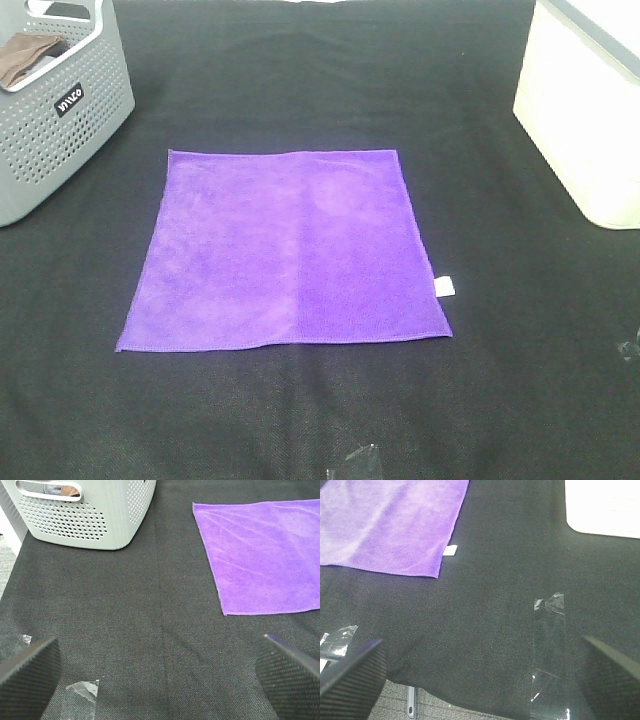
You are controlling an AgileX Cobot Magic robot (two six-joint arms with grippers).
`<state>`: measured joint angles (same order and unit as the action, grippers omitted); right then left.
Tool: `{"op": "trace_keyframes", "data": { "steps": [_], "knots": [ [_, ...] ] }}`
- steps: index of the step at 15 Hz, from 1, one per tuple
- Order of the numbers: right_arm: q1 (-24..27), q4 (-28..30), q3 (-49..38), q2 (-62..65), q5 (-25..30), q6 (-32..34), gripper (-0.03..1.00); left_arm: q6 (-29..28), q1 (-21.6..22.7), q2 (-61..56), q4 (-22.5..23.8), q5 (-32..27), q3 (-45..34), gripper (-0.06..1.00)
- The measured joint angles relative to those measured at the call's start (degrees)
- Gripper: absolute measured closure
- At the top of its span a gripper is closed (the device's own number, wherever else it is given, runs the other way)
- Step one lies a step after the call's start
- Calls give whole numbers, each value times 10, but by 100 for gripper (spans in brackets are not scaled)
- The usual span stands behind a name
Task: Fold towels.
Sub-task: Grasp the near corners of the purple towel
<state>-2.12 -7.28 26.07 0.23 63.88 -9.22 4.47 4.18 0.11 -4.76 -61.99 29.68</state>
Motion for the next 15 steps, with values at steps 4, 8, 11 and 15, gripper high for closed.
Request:
{"op": "trace_keyframes", "data": {
  "steps": [4,8,11,15],
  "knots": [
    [0,-1,0,0,0,0,1,0,0,0,0,0,0,-4],
    [0,-1,0,0,0,0,1,0,0,0,0,0,0,-4],
    [0,-1,0,0,0,0,1,0,0,0,0,0,0,-4],
    [0,-5,0,0,0,0,1,0,0,1,0,0,0,-4]
  ]
}}
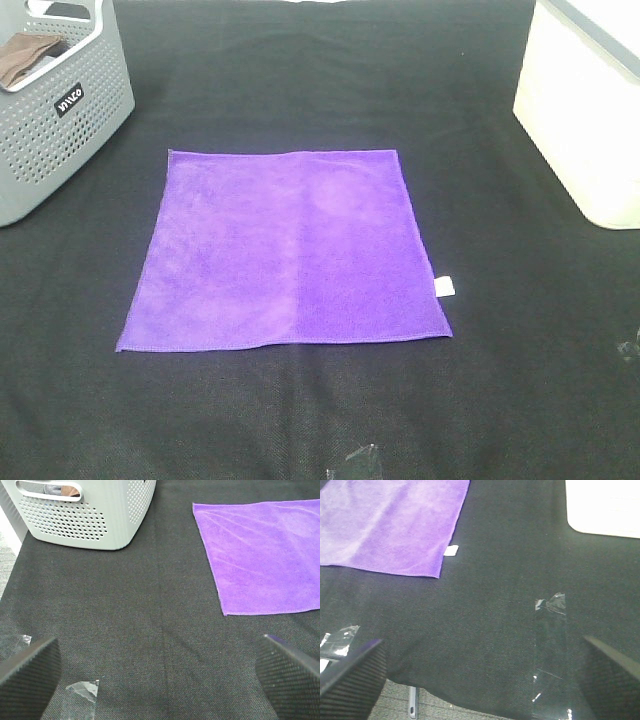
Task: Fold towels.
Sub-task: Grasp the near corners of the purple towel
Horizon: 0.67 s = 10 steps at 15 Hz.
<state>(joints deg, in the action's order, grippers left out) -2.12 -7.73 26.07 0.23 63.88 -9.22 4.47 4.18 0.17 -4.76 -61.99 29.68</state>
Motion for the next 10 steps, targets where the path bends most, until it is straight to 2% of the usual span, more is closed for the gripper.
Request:
{"op": "trace_keyframes", "data": {
  "steps": [2,3,4,5,7,10],
  "knots": [
    [0,-7,18,-41,16,31,1,0,0,35,1,-25,19,-4],
    [0,-7,65,-144,51,77,1,-1,0,130,6,-61,70,-4],
    [0,-7,85,-189,58,87,1,-5,0,170,7,-71,90,-4],
    [0,-14,144,-316,60,96,1,-14,0,283,9,-76,146,-4],
    [0,-49,213,-470,58,73,1,-1,0,423,9,-74,185,-4],
    [0,-154,276,-631,28,-22,1,10,0,595,7,-62,217,-4]
  ]
}}
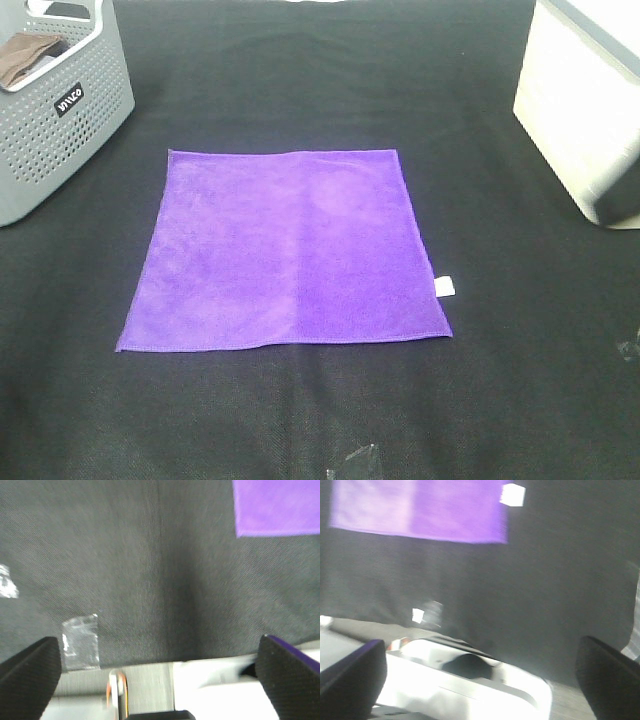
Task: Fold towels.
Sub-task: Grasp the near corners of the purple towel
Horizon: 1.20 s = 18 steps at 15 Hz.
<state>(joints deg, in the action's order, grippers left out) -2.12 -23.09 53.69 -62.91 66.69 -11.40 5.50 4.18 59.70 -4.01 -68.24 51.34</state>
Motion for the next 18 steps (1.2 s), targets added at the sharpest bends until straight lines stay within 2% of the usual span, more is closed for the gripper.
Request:
{"op": "trace_keyframes", "data": {
  "steps": [3,5,7,13,15,18],
  "knots": [
    [0,-48,20,-116,-48,-58,1,28,0,131,-62,70,17,-4],
    [0,-64,29,-178,-83,-74,1,76,0,206,-129,106,28,-4],
    [0,-72,30,-222,-135,-100,1,121,0,275,-172,131,39,-4],
    [0,-78,30,-365,-189,-148,1,213,0,430,-248,180,70,-4],
    [0,-92,30,-408,-206,-167,1,248,2,464,-288,198,73,-4],
    [0,-134,30,-451,-233,-205,1,293,2,498,-319,208,73,-4]
  ]
}}
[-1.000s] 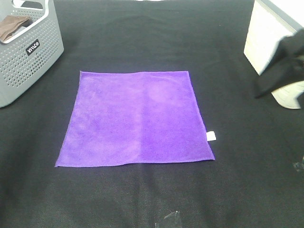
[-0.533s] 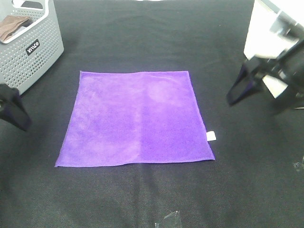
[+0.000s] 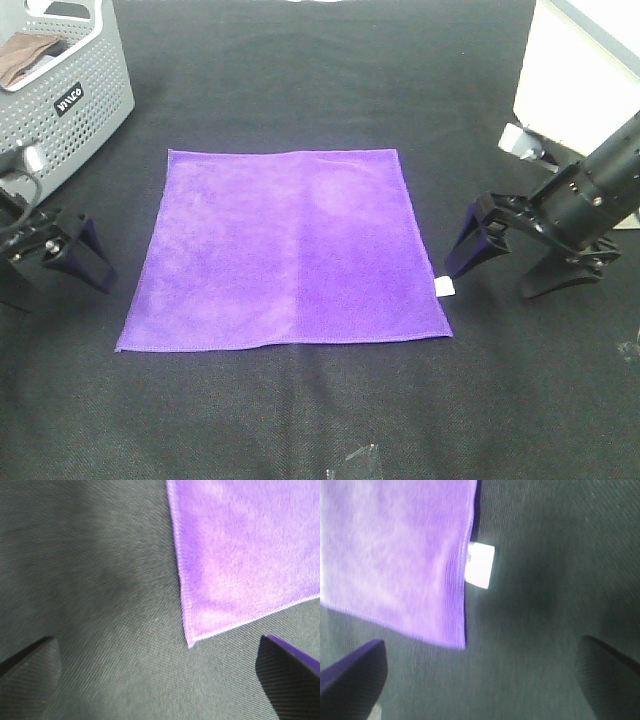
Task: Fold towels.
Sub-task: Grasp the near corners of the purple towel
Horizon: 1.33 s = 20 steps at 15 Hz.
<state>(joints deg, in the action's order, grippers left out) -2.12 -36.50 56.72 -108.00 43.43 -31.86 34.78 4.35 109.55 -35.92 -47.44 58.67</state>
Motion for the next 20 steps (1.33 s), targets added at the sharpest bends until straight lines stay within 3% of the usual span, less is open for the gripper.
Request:
{"op": "trace_keyframes", "data": {
  "steps": [6,11,20],
  "knots": [
    [0,-22,10,-46,-32,-20,1,30,1,21,-15,28,0,-4],
    [1,-40,49,-83,-1,-22,2,77,5,51,-65,26,4,-4],
    [3,-53,58,-103,14,-22,3,78,5,59,-77,18,9,-4]
  ]
}}
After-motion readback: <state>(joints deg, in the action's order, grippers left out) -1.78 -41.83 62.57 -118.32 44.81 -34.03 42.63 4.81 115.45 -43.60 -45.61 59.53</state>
